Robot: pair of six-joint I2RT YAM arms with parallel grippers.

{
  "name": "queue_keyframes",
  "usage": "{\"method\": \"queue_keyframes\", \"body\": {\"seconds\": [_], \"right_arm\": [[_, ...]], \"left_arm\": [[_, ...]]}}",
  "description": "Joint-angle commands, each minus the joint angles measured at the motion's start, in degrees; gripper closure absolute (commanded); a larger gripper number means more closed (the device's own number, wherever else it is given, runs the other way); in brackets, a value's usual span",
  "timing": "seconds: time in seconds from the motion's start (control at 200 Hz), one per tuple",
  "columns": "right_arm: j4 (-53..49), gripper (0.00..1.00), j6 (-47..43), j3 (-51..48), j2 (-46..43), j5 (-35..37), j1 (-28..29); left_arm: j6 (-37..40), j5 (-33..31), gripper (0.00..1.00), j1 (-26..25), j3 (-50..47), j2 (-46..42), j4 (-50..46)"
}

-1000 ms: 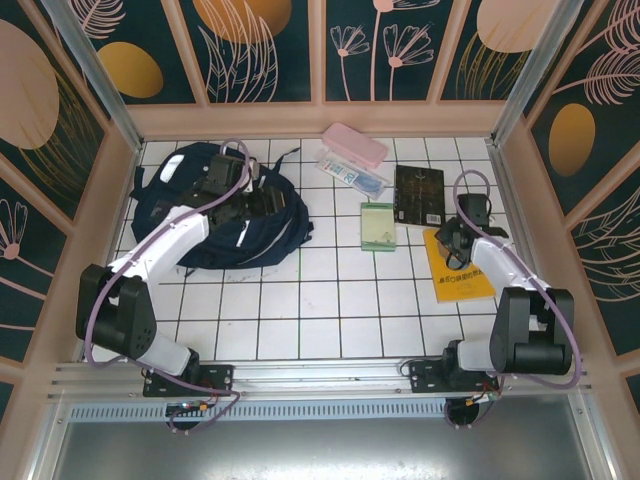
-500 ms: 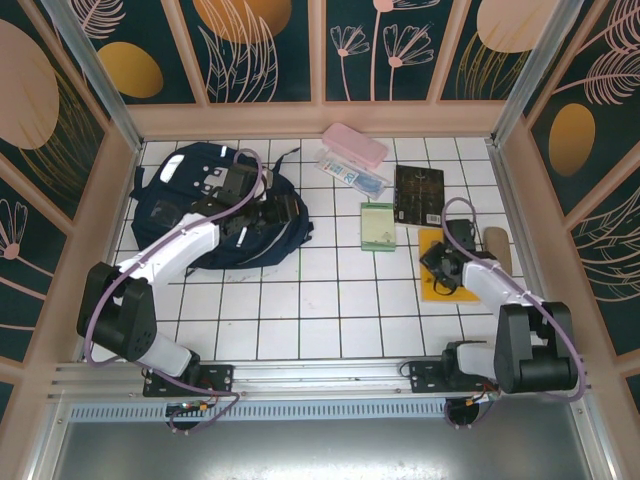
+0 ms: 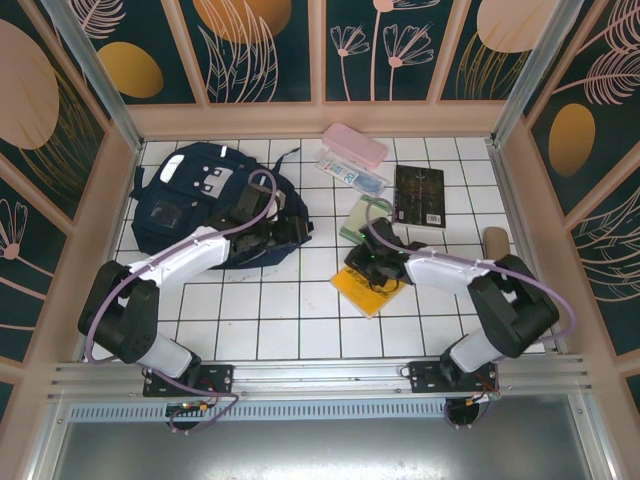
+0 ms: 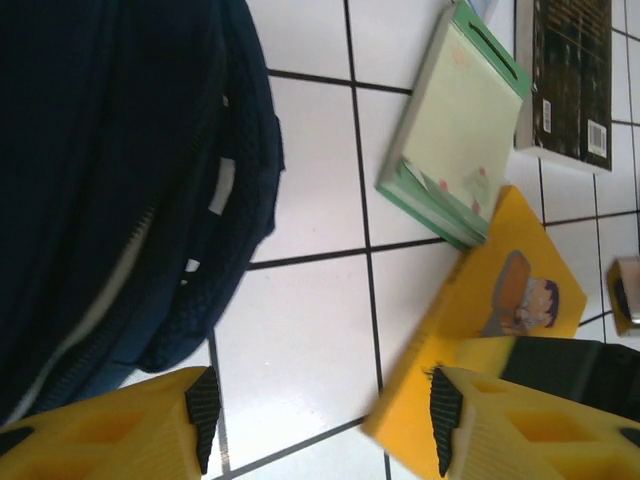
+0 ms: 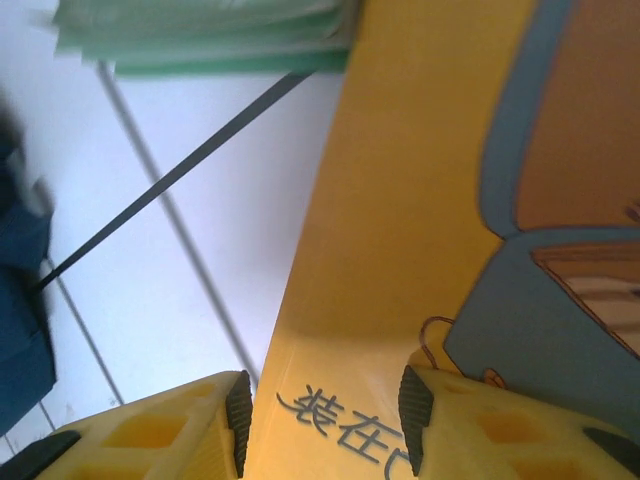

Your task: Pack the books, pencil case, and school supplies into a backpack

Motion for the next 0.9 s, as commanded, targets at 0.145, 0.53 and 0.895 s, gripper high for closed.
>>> {"method": "queue_keyframes", "body": {"seconds": [0.145, 0.53, 0.895], "right_arm": [[-12.3, 0.47, -3.6, 5.9, -1.7, 5.5, 5.2], [-12.2, 0.44, -2.4, -12.8, -26.4, 12.2, 1.8], [3.2, 0.43, 0.9, -27.6, -33.4, 2.3, -6.7]], "left_arm": [[-3.5, 1.3, 0.42, -4.7, -3.4, -1.0, 5.4], [0.3, 3.8, 0.45, -11.6, 4.0, 10.3, 6.9], [3.7, 5.5, 0.48, -14.1, 11.2, 23.5, 5.1]]}}
